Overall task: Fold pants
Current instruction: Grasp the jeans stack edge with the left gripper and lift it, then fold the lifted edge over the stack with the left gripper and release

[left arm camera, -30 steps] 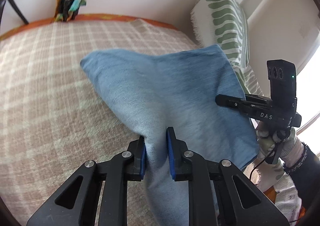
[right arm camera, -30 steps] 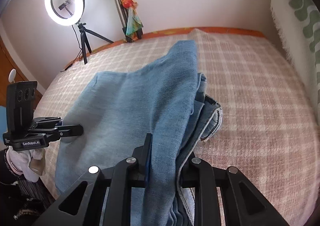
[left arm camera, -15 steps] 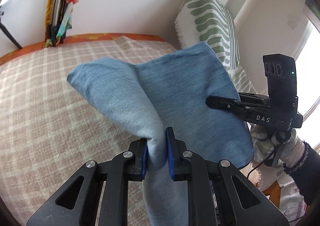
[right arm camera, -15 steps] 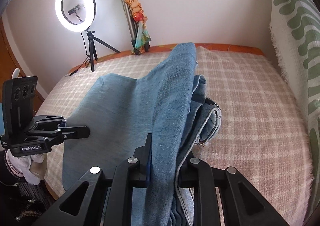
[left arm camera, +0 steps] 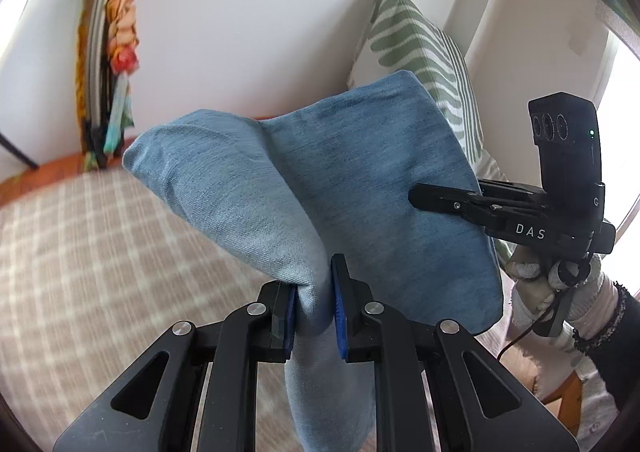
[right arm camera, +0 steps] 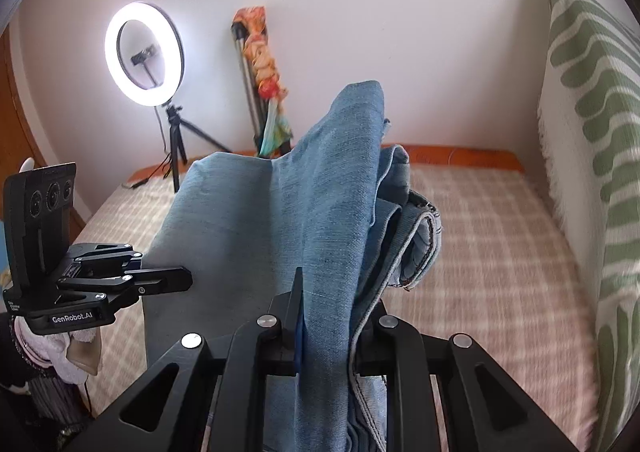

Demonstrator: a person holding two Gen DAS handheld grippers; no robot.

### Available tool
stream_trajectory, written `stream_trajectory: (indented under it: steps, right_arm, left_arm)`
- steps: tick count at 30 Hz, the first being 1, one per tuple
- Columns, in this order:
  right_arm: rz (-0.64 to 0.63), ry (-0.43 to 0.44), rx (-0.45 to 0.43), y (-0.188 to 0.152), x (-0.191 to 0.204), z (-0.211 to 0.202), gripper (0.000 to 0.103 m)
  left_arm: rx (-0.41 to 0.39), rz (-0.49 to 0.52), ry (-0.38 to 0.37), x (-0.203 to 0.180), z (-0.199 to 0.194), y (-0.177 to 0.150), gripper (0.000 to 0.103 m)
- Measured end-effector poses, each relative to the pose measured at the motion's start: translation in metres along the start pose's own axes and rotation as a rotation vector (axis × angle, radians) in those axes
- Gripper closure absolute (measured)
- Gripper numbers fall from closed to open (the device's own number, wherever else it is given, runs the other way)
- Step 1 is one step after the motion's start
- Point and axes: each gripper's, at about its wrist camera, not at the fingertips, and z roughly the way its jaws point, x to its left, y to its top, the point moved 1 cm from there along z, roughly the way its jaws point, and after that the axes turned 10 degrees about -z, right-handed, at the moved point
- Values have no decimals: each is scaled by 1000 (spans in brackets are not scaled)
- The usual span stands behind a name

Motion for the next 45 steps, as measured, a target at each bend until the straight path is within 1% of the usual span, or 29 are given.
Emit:
stream_trajectory:
  steps: [9, 12, 17, 19, 25, 28, 31, 33, 35, 36, 37, 39, 40, 41, 43, 44, 45]
  right_arm:
    - [-9, -28, -27, 43, -15, 20, 87]
    - [-7, -34, -43, 58, -24, 28, 87]
    - [0, -44, -57, 85, -40, 52, 87]
    - [8, -42, -50, 93, -46, 64, 87]
    - [10, -54, -51, 109, -64, 97, 87]
    - [5, -60, -32, 113, -73, 114, 87]
    - [-7, -78, 6, 114, -82, 134, 87]
    - [-11, -94, 34, 112, -84, 148, 87]
    - [-20, -126, 74, 110, -87, 163, 86]
    - [-18, -166, 98, 110, -89, 169, 79]
    - [-8, -194, 107, 110, -91, 172, 65]
    - [20, -256, 114, 110, -96, 174, 54]
    - [28, -277, 112, 110, -98, 173, 44]
    - [31, -285, 101, 111, -98, 171, 40]
    - [36, -289, 91, 110, -98, 167, 35]
    - [40, -292, 89, 110, -98, 165, 34]
    - [46, -296, 88, 109, -97, 163, 33]
  left_arm:
    - [-42, 21, 11, 3, 18, 36, 89]
    - [-55, 10, 10, 8, 25, 51, 89]
    - [-69, -3, 19, 18, 40, 76, 90]
    - [-70, -2, 29, 21, 48, 85, 90]
    - [-75, 3, 62, 34, 75, 109, 90]
    - [-62, -11, 75, 40, 90, 114, 90]
    - [-43, -18, 104, 47, 109, 115, 90]
    - [-32, -20, 144, 53, 122, 114, 90]
    - [-29, -23, 185, 57, 128, 113, 89]
    - [-21, -29, 209, 59, 132, 113, 86]
    - [-16, -37, 226, 61, 134, 114, 85]
    - [-14, -52, 252, 67, 134, 112, 84]
    - [-17, -51, 261, 69, 131, 111, 82]
    - [-19, -49, 269, 72, 129, 111, 78]
    - [-21, -53, 255, 74, 121, 109, 71]
    - [-22, -53, 253, 73, 118, 108, 62]
    - [-28, -48, 252, 71, 114, 107, 55]
